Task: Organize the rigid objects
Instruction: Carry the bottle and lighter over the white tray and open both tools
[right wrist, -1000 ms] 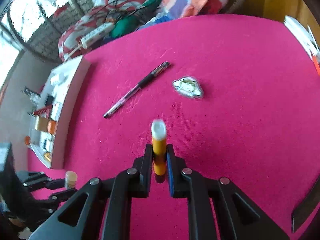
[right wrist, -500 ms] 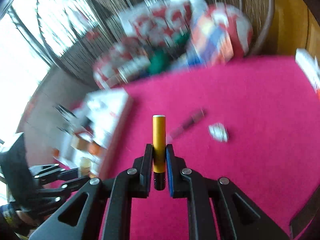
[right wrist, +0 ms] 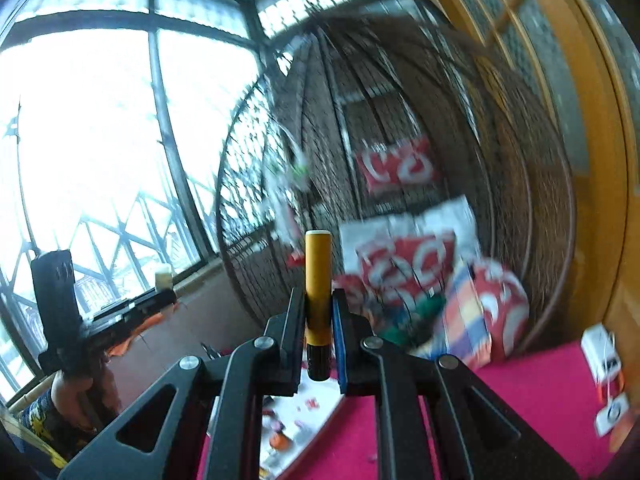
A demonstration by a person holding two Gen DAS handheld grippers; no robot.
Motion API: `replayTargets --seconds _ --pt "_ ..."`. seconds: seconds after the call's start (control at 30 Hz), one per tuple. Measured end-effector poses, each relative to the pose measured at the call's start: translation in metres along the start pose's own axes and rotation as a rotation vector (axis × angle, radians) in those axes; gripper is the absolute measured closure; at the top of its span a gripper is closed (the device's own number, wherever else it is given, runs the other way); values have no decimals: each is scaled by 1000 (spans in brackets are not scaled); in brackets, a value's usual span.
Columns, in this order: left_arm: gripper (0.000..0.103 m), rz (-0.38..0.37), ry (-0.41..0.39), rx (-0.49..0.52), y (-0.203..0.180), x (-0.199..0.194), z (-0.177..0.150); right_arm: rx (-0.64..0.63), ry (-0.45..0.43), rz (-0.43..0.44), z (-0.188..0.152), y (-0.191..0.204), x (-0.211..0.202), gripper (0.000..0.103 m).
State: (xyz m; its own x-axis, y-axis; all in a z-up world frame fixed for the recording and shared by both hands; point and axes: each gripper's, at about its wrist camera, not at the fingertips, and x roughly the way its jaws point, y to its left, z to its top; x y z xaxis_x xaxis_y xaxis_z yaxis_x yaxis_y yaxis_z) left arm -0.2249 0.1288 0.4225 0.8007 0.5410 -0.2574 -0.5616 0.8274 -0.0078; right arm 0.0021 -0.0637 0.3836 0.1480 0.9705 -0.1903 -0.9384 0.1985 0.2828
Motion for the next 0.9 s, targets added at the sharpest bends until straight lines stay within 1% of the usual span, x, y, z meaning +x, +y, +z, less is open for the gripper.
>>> replayTargets --seconds 0.1,0.17,0.27,0.43,0.6,0.73,0.9 --pt "84 37 -54 -15 18 -20 12 -32 -50 22 11 20 -8 93" --pt "84 48 -75 -25 29 -32 17 -43 -64 43 13 29 -12 93" --pt "84 59 -87 -37 43 -44 20 -63 -70 76 17 44 -6 93" --pt "84 75 -76 -55 60 -61 11 -71 -51 129 14 69 7 92" --pt "84 103 -59 -76 83 -71 -2 -69 -20 158 8 84 27 92" --pt "84 118 -35 -104 107 -70 -13 -68 6 170 2 101 42 92" --pt "84 117 0 -134 136 -61 -22 -56 42 179 -7 115 63 92"
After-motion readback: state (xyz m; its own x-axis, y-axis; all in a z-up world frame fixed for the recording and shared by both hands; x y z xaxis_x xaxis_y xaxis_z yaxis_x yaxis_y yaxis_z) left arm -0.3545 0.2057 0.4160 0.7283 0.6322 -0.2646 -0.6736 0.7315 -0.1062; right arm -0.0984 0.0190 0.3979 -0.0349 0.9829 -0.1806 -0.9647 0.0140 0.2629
